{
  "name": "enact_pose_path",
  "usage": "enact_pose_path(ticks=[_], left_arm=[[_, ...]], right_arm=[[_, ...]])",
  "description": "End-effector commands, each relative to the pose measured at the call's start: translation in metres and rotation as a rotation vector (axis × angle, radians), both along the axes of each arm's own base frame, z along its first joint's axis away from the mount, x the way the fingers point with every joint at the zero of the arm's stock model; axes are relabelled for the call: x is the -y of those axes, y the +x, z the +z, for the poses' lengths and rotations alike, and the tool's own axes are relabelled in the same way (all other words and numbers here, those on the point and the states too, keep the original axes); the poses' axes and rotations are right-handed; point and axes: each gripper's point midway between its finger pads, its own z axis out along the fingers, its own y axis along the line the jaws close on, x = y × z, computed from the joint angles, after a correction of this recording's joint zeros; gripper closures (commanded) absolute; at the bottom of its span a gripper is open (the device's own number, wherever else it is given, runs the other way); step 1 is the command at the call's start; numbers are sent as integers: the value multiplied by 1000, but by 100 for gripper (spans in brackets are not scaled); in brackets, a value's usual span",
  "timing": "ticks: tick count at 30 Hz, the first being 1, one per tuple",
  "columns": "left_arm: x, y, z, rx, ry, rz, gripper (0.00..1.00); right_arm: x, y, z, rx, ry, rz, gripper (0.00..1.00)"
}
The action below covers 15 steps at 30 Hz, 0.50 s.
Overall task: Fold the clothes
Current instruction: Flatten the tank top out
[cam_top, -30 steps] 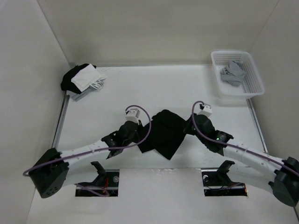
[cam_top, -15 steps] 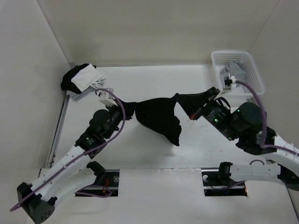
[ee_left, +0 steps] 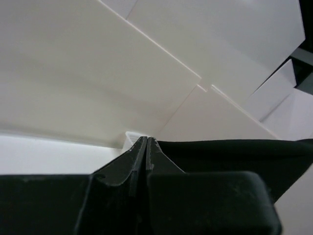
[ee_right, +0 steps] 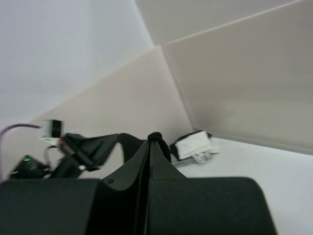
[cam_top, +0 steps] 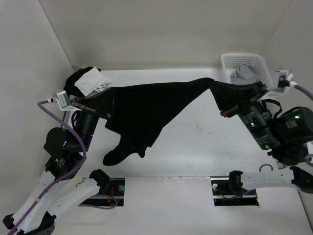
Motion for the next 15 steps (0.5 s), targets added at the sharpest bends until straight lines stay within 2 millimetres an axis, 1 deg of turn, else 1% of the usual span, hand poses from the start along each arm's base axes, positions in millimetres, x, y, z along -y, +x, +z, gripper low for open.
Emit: enact_pose_path(ticks=[1,3,6,7,8,9,10,11,12,13,14,15], left_arm=[[-4,19,-15,-43,58,90,99],[-2,35,-27,-72,98,132,99],[-6,66,-43,-110,118,221,99],[-8,76,-44,-110,107,246,99],[-11,88,-45,-110,99,273,99],[-10,114,-45,-111,102,299,99],[-7,134,-42,-115,114,307,99],[-7,146,-39,-116,122,318,99],[-8,159,-33,-116,131,328,99],[-7,179,-23,-109,144,333,99],[-8,193,-8,-88,147,336,99],[-11,204,10,-60,148,337,99]], right_arm=[[13,53,-35,-29,-47,-215,99],[6,73,-51,-48,-75,-224,100],[-18,118,-75,-93,-96,-177,100],[-19,122,-76,-95,-95,-174,100],[-23,141,-77,-103,-90,-176,100],[-28,164,-71,-103,-73,-177,100],[-31,183,-59,-93,-64,-181,100],[-31,187,-54,-88,-61,-184,100],[-30,202,-39,-73,-53,-195,100],[-30,208,-28,-64,-49,-199,100],[-29,212,-9,-46,-38,-200,100],[-27,209,11,-16,-33,-198,100]])
